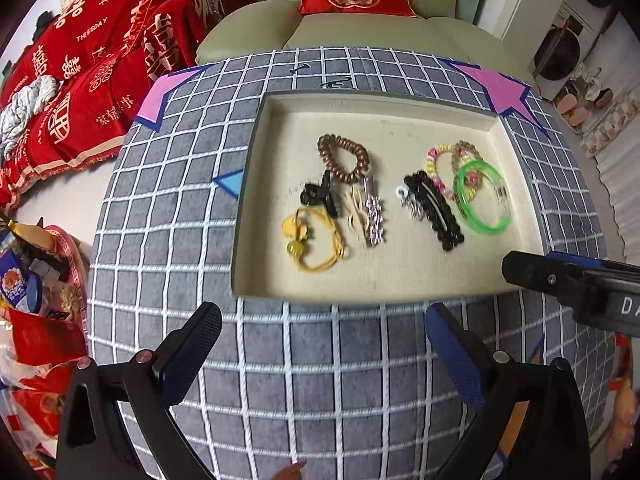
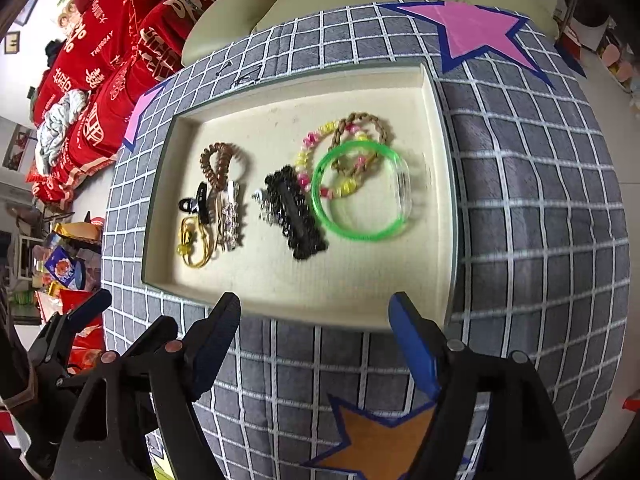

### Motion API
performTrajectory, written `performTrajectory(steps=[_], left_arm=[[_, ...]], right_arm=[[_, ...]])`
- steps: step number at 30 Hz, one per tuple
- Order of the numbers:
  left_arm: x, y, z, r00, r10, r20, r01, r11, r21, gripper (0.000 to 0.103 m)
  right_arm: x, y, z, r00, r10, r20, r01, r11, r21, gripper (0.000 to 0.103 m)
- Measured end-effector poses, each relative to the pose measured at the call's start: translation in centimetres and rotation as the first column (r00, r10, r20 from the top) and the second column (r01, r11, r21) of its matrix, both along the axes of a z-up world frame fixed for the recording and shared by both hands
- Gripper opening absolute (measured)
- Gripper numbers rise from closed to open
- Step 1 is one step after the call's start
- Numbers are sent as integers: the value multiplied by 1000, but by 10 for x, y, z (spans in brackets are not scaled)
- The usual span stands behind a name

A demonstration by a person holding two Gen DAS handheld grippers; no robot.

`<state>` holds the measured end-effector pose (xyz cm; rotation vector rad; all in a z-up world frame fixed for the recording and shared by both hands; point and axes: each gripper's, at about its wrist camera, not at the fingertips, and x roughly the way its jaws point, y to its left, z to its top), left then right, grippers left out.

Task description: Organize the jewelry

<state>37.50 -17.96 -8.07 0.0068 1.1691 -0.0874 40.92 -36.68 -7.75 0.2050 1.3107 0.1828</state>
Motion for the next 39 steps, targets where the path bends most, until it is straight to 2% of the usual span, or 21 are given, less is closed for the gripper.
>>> performTrajectory(steps=[10, 15, 16, 17, 22, 31, 39], left_arm=[[-52, 15, 12, 1000, -14, -13, 14, 1000, -17, 103], [-82, 23, 18, 1000, -21, -7, 21, 1000, -13, 103], [-88, 26, 19, 1000, -21, -4, 21, 1000, -14, 103], [-93, 27, 21, 1000, -21, -1, 21, 1000, -13, 103], [-120, 34, 29, 999, -25, 42, 25, 1000, 14, 103], [-166, 56, 48, 990, 13, 143, -15, 1000, 13, 103], [-192, 68, 51, 984, 23, 177, -24, 1000, 3, 103]], right_arm=[[-51, 0, 8, 999, -36, 3, 36, 999, -11, 82], [-84, 1, 16, 997, -63, 40, 64, 998, -18, 83], [-90, 2, 19, 997, -64, 50, 66, 997, -27, 86], [-96, 3, 20, 996, -63, 58, 66, 997, -36, 100], [-127, 14, 40, 984, -43, 173, 59, 995, -86, 103], [-183, 20, 63, 954, -65, 292, 112, 983, -148, 103], [-227, 21, 72, 922, -70, 381, 164, 962, -220, 103]])
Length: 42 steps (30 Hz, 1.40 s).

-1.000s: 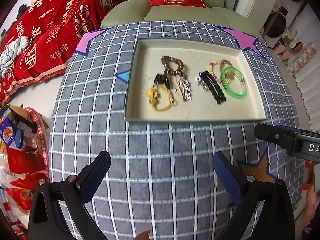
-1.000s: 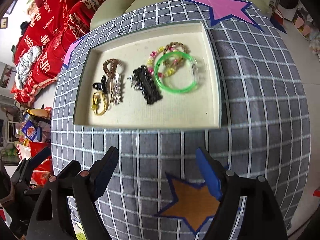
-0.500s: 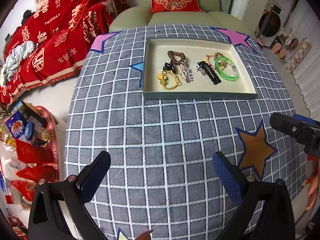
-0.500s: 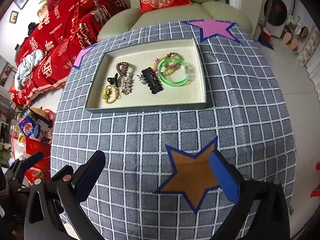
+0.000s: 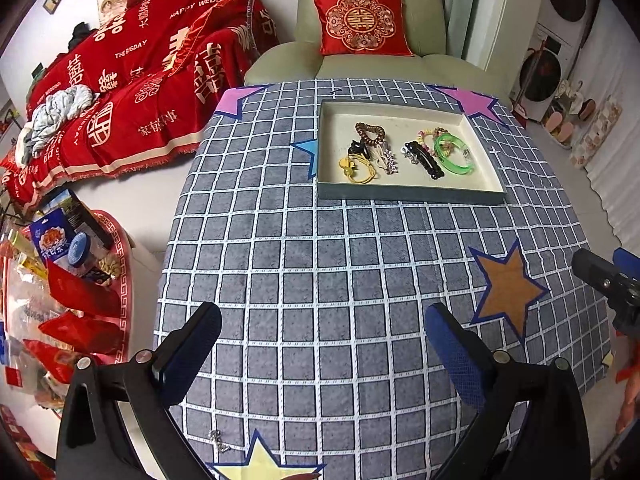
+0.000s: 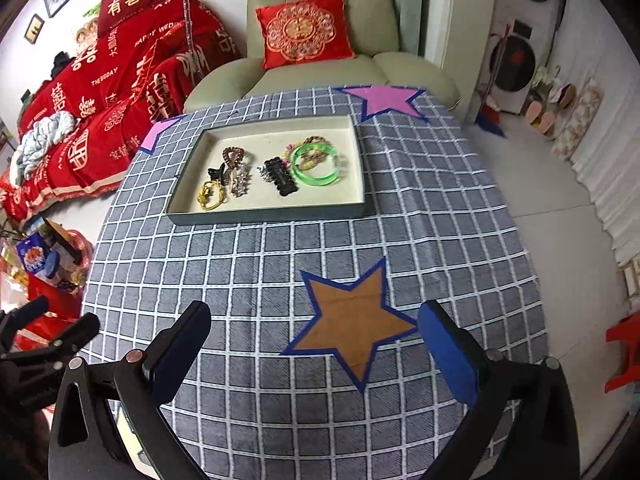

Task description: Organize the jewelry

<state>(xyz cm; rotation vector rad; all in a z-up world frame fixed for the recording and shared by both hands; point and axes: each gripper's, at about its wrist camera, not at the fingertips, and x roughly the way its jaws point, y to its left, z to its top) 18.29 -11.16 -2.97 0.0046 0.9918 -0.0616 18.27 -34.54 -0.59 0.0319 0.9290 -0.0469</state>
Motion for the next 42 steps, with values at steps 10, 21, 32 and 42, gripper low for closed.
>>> performTrajectory(steps=[10, 21, 32, 42], left_arm=[[-21, -3, 1, 998, -25, 49, 24, 1000, 12, 103], [-29, 2, -5, 997, 1, 74, 0, 1000, -10, 103], [-28, 1, -10, 996, 3, 84, -4, 1000, 13, 103], [-27, -1, -11, 997, -7, 82, 5, 1000, 21, 103]], right_arm=[[-31, 5, 8, 995, 0, 100, 9, 996, -83, 103], [-35, 15, 6, 994, 26, 102, -15, 994, -105, 103], [-31, 17, 3, 996, 31, 87, -24, 996, -86, 103], [-29, 18, 1, 996, 29, 81, -22, 996, -84, 103]])
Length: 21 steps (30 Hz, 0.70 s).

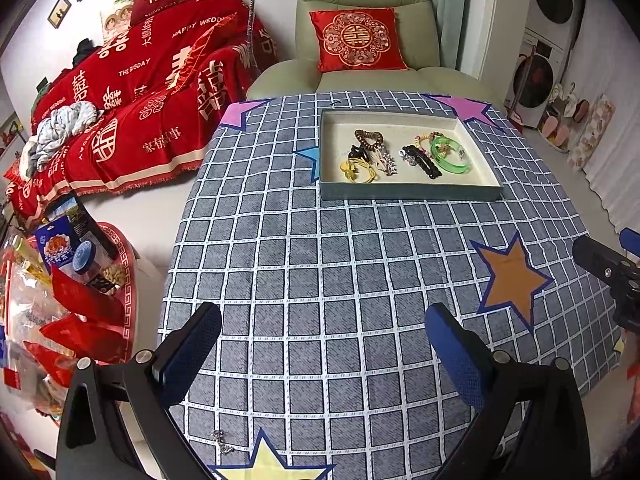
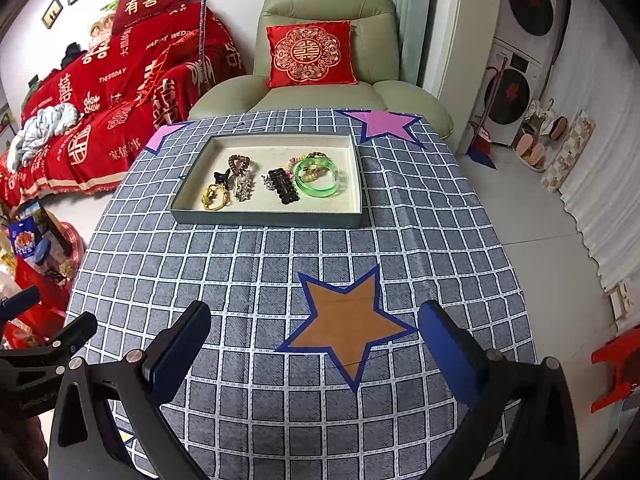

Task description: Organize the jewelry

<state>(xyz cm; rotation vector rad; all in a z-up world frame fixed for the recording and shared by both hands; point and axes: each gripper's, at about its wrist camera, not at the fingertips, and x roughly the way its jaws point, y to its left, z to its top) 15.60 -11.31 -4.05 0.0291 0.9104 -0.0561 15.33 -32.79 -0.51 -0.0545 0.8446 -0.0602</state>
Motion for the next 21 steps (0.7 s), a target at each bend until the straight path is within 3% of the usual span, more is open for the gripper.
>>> performTrajectory(steps=[21], left_arm=[[2, -3, -1, 1000, -5, -5, 5, 1000, 0, 103]], right_arm=[[1, 1, -1, 1000, -2, -5, 2, 1000, 0, 103]])
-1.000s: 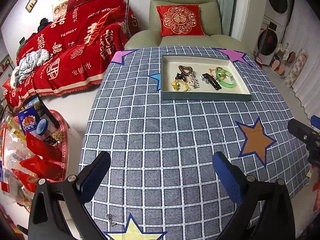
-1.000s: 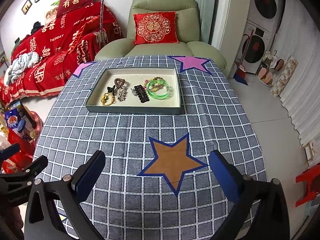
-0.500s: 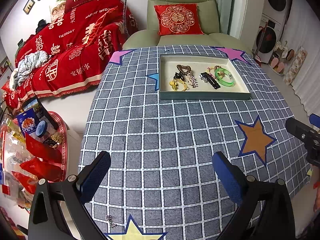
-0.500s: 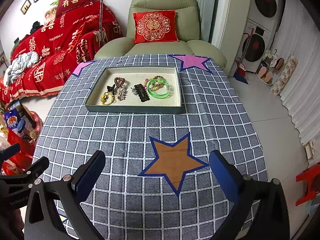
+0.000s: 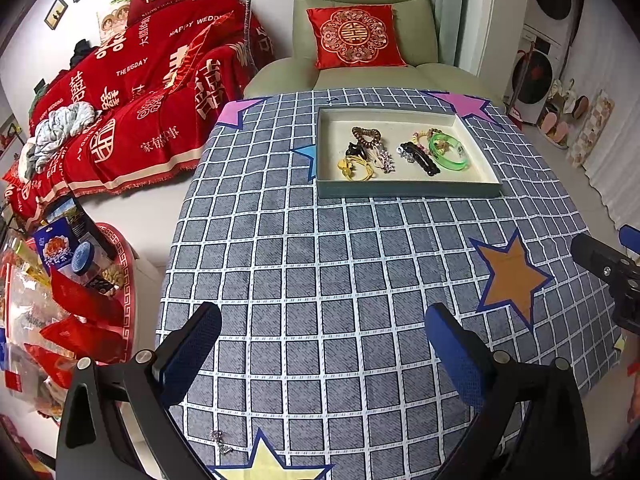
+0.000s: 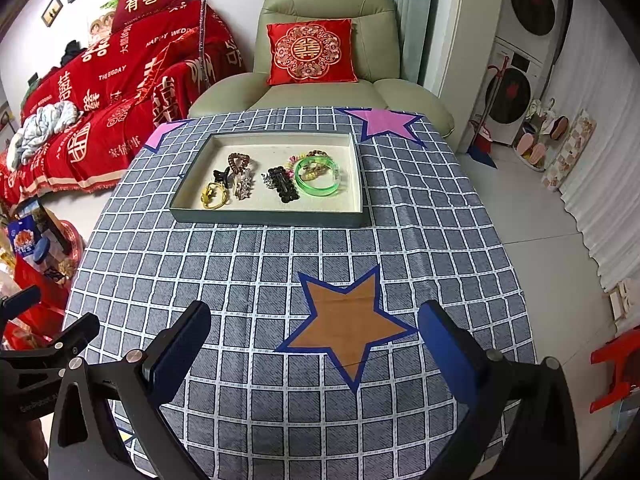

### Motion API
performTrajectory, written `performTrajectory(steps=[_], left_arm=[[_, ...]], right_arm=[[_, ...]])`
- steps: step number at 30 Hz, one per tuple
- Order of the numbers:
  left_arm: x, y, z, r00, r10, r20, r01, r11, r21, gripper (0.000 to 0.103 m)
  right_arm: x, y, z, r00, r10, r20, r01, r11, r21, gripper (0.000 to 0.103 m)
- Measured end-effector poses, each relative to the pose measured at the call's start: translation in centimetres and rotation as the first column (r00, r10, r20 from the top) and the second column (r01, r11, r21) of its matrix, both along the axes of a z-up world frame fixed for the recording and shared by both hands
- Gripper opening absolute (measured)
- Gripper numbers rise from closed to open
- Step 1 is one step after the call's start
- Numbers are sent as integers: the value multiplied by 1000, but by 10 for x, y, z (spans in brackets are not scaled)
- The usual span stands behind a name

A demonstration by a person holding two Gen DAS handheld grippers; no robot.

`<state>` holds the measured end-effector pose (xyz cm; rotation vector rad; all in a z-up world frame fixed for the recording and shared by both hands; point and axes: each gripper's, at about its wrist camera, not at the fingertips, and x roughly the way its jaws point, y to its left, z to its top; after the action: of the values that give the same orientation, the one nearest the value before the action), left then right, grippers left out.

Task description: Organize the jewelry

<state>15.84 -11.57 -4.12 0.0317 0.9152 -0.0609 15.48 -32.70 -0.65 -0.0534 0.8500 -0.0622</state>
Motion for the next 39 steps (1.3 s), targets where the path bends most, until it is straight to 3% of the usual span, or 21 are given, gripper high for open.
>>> performTrajectory(steps=[39], left_arm=[[-3, -3, -1, 1000, -1, -2, 1, 1000, 6, 103]], right_arm=[[0, -2, -1, 1000, 0, -5, 0, 1000, -2, 103]])
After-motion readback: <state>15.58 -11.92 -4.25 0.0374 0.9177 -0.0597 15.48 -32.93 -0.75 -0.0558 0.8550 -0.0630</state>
